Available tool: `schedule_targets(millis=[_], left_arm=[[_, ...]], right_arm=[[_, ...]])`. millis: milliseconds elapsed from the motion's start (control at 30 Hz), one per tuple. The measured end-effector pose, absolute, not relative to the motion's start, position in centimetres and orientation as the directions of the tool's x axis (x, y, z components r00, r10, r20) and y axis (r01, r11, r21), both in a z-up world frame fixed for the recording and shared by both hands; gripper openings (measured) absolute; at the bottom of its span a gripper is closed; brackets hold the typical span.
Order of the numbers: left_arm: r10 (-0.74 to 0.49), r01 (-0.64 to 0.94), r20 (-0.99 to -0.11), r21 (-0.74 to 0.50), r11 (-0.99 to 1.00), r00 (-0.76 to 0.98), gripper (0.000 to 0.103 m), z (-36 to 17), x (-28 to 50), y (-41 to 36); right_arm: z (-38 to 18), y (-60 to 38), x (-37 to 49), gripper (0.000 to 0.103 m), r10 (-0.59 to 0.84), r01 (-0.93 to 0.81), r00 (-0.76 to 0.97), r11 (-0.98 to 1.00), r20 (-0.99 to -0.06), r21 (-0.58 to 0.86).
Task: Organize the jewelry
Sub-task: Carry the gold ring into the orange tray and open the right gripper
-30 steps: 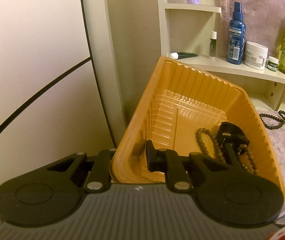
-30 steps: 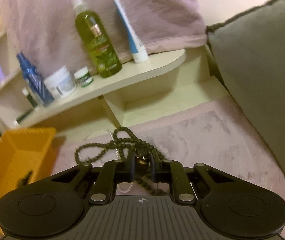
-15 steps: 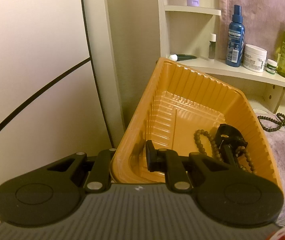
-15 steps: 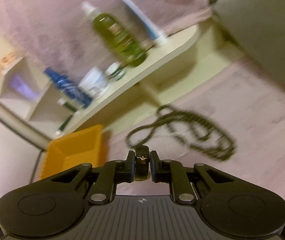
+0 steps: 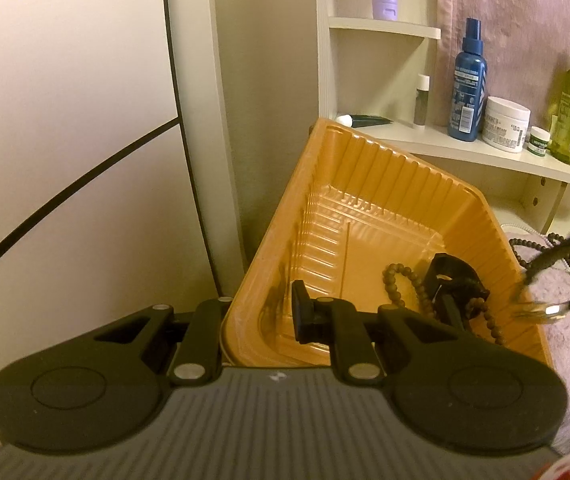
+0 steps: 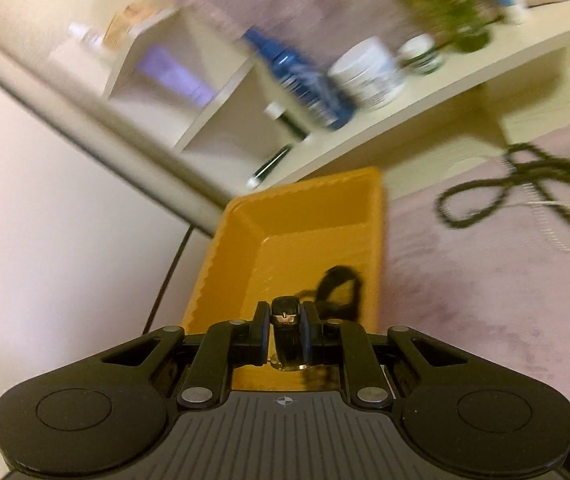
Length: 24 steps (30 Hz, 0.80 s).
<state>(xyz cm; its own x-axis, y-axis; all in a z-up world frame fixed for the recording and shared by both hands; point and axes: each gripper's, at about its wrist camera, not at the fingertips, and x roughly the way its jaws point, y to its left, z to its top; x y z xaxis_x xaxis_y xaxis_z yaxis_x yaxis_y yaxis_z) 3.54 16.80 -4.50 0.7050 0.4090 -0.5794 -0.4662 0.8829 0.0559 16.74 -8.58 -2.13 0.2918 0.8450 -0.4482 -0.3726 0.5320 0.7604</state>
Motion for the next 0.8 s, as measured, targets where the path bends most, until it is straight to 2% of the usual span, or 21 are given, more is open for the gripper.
schedule_targets(millis=[400,433,467,533,800], left_arm=[[0.402,-0.466,-0.582,0.046,0.884,0.707,0.014,-4.5,3.5,16.9],[0.402,-0.467,-0.584,0.043,0.883,0.706,0.014,-4.5,3.5,17.0],[0.401,-0.467,-0.585,0.042,0.883,0.705,0.014,-4.6,3.5,17.0],[0.4,-0.466,-0.585,0.043,0.884,0.705,0.014,-4.6,3.5,17.0],[0.404,-0.47,-0.592,0.046,0.881,0.698,0.014,-4.8,3.8,17.0]], right_arm=[[-5.3,-2.0,17.1,0.017,0.843,-0.491,0.239,0.533,-0.482,0.689],[-5.3,-1.7,16.9,0.025,0.839,-0.524,0.235,0.534,-0.49,0.663],[-5.2,-1.4,16.7,0.04,0.826,-0.548,0.24,0.549,-0.511,0.631],[-5.1,-1.2,16.2,0.056,0.808,-0.584,0.254,0.566,-0.532,0.581],[-4.8,-2.4,15.1,0.058,0.746,-0.656,0.32,0.62,-0.585,0.432]])
